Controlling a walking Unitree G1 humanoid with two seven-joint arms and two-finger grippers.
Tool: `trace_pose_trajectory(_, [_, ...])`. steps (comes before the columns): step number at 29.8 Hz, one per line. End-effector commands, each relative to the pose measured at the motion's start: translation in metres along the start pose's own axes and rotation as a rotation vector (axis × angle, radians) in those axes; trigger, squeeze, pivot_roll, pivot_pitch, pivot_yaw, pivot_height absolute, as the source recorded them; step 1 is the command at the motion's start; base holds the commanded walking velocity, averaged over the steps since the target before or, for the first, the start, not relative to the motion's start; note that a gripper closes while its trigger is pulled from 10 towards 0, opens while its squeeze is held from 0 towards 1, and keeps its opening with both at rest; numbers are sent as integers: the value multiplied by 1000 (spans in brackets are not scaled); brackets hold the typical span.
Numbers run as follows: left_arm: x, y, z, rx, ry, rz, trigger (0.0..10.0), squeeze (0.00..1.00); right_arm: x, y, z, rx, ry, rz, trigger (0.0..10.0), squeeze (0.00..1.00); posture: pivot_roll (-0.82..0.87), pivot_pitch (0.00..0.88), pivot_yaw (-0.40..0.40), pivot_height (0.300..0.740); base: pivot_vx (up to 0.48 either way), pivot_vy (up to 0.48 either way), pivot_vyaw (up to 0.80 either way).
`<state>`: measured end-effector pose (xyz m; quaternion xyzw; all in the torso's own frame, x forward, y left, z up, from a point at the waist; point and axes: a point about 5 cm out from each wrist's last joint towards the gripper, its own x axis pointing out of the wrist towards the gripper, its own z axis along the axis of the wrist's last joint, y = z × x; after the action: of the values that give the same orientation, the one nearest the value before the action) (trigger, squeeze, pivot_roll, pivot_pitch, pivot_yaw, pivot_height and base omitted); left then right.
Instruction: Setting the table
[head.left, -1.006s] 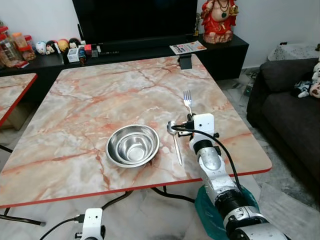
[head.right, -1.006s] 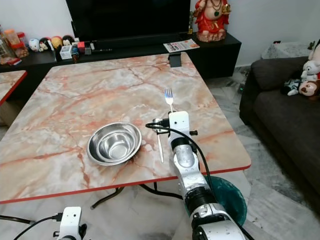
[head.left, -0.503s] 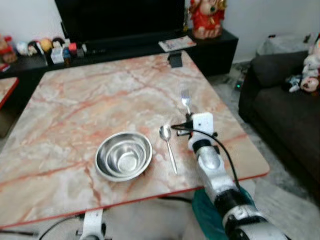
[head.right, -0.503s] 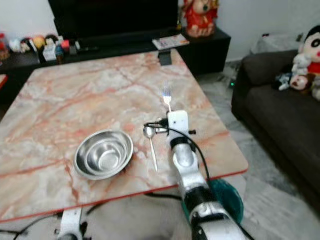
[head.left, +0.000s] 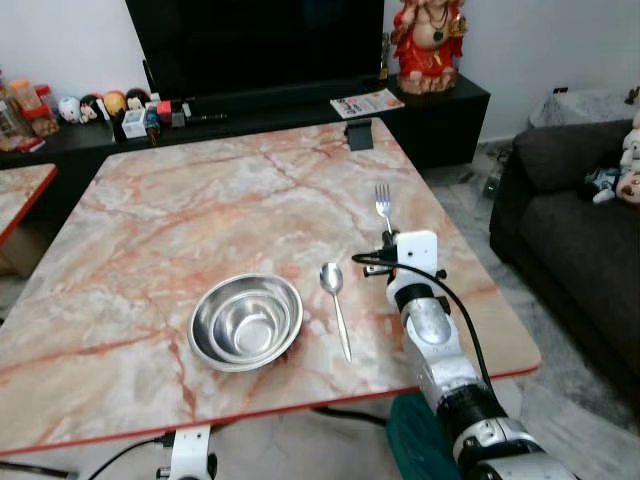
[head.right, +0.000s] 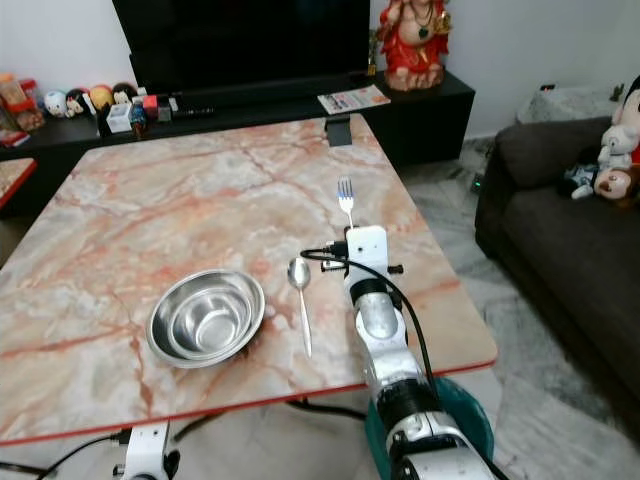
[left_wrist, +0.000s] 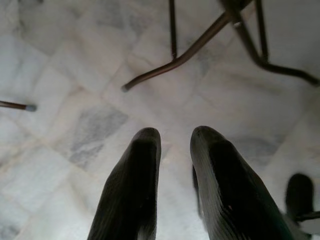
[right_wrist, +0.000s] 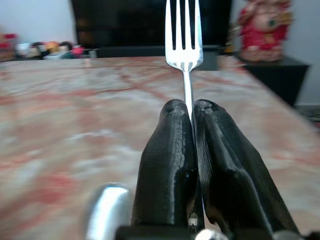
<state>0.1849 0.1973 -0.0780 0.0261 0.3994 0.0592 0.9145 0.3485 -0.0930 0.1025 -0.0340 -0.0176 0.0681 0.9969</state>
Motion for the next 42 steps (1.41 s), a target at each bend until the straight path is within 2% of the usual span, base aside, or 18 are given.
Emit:
trace_pose_trajectory(1, [0,6,1,10,7,19,10000,0,1,5,4,-1,-12,19,10000,0,-32,0,72,740,0,0,0])
trace_pose_trajectory(13, [-1,4,-4,14,18,6,10000,0,-10,1,-11,-29,56,14,10000,0,-40,0,67,740,0,0,0])
trace_pose_trajectory(21, [-1,5,-3,17,15,0,10000,0,-17,-5,-28,-52,175,-16,10000,0,-37,0,64,740,0,0,0])
trace_pose_trajectory(27, [0,6,-1,18,9,0,10000,0,-18,-6,-31,-60,209,-26,10000,0,-38,0,65,740,0,0,0])
trace_pose_trajectory(34, [0,8,0,10,4,7,10000,0,-27,-22,-38,-77,253,-52,10000,0,-48,0,67,740,0,0,0])
trace_pose_trajectory(42, [0,6,1,11,2,0,10000,0,-32,-25,-41,-73,276,-29,10000,0,-45,0,68,740,0,0,0])
